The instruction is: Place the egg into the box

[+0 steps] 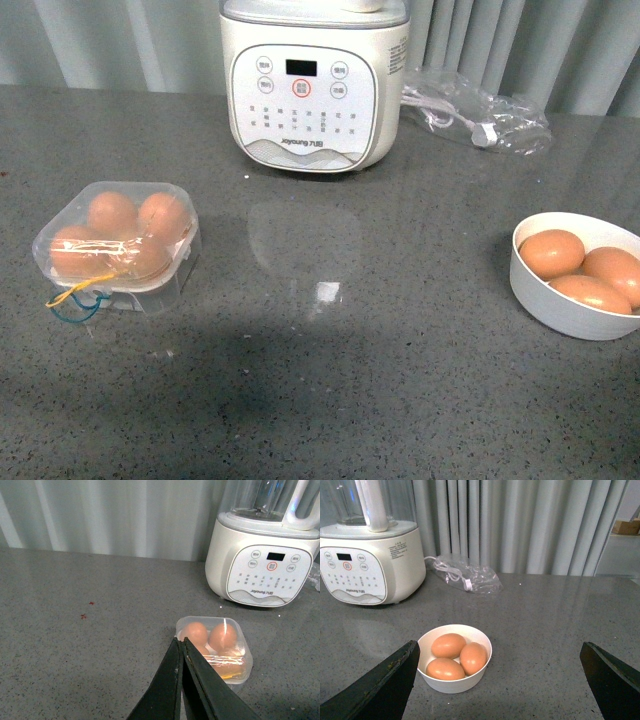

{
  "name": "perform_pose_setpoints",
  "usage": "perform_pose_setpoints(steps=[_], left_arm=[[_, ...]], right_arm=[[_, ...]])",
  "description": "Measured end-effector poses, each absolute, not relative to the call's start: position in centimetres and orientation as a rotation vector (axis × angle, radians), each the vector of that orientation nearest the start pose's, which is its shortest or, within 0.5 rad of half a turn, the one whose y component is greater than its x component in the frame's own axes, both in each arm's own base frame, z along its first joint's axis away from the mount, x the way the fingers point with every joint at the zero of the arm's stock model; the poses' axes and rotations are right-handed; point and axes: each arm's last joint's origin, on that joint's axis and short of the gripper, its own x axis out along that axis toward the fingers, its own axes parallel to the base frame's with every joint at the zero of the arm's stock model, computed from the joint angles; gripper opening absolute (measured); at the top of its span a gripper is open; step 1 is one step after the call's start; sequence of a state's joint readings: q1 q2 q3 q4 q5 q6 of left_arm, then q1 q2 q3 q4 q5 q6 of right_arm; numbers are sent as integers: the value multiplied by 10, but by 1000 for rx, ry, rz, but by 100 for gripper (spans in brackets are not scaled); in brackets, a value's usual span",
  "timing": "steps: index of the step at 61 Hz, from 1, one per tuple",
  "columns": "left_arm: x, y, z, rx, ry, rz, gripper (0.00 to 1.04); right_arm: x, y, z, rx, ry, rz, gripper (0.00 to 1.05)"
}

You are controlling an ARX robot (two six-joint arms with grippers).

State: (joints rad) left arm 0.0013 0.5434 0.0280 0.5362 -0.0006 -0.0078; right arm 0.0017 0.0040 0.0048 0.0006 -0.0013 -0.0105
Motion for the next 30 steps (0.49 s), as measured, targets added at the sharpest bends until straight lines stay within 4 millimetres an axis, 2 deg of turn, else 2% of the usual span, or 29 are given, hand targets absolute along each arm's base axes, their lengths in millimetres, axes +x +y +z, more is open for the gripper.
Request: perform_pose_setpoints(steps=[30], left_arm=[[116,0,176,-8,-31,2,4]], right_arm=[[98,0,165,-10,-1,3,97]])
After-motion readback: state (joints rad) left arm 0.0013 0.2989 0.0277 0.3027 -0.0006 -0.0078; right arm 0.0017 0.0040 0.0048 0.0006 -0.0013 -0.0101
